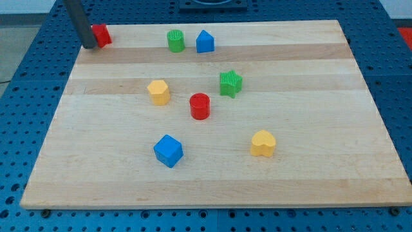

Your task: Move your arm towards the green circle

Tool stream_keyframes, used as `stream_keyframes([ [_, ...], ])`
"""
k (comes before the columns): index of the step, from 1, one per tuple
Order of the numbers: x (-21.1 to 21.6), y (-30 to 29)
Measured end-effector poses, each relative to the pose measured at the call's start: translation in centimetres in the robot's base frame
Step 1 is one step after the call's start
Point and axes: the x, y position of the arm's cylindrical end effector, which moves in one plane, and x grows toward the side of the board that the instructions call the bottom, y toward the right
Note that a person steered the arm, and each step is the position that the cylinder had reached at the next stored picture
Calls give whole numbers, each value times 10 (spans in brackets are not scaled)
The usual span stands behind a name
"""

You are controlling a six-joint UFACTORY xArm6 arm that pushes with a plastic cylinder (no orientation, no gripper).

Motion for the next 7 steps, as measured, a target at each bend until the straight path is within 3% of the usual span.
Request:
stream_keyframes([
  [3,5,22],
  [5,66,30],
  [7,96,67],
])
